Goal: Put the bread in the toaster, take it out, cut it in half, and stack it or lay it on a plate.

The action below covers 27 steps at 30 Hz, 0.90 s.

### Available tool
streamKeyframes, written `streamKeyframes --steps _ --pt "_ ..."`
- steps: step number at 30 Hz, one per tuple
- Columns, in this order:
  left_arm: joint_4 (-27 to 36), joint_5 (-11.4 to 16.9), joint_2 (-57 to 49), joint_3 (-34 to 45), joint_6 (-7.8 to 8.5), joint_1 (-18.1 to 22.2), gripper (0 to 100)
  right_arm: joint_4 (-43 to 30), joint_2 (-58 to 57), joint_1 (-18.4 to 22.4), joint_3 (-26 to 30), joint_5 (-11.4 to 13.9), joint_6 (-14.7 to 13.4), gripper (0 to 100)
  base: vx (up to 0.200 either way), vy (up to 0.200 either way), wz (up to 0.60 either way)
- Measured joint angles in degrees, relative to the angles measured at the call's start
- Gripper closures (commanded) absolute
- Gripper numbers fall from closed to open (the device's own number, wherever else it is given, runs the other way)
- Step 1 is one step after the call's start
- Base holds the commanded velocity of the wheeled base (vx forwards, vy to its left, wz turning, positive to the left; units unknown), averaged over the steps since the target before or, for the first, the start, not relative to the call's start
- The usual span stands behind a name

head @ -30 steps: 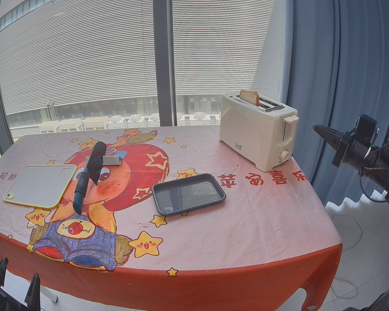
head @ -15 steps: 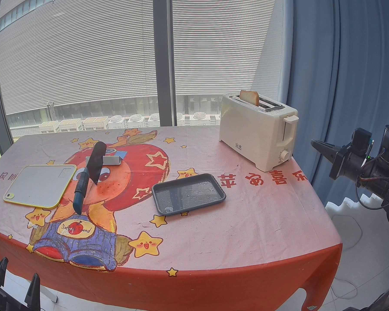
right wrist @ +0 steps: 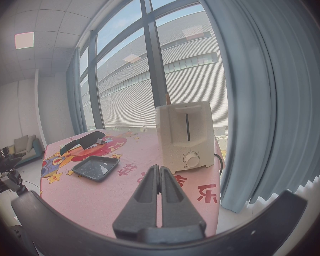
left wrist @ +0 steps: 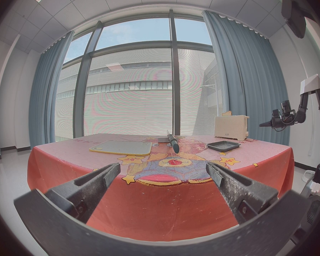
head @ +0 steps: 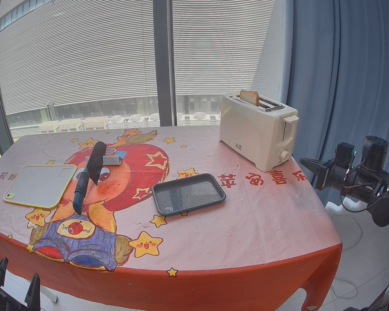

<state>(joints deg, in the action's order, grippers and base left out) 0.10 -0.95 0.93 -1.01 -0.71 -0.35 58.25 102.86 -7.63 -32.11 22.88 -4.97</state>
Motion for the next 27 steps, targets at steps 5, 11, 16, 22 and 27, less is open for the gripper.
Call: streamKeyframes --steps 5,11,16,22,27 --pt "0.0 0.0 0.0 0.0 0.0 0.0 0 0.0 3.4 0.3 -1.3 -0.1 -0.1 100 0.0 0.0 0.0" --pt "0.0 0.0 0.0 0.0 0.0 0.0 0 0.0 7.4 0.9 -3.1 -1.7 0.0 100 0.0 0.0 0.0" --pt "0.0 0.0 0.0 0.0 0.0 0.0 0 0.4 10.8 1.4 -5.2 -3.1 0.2 100 0.0 0.0 0.0" --pt "0.0 0.0 0.0 0.0 0.0 0.0 0 5.8 14.1 1.7 -6.1 -4.6 0.4 100 0.0 0.0 0.0" --pt "0.0 0.0 0.0 0.0 0.0 0.0 0 6.1 15.5 1.8 -6.3 -4.8 0.5 100 0.0 0.0 0.0"
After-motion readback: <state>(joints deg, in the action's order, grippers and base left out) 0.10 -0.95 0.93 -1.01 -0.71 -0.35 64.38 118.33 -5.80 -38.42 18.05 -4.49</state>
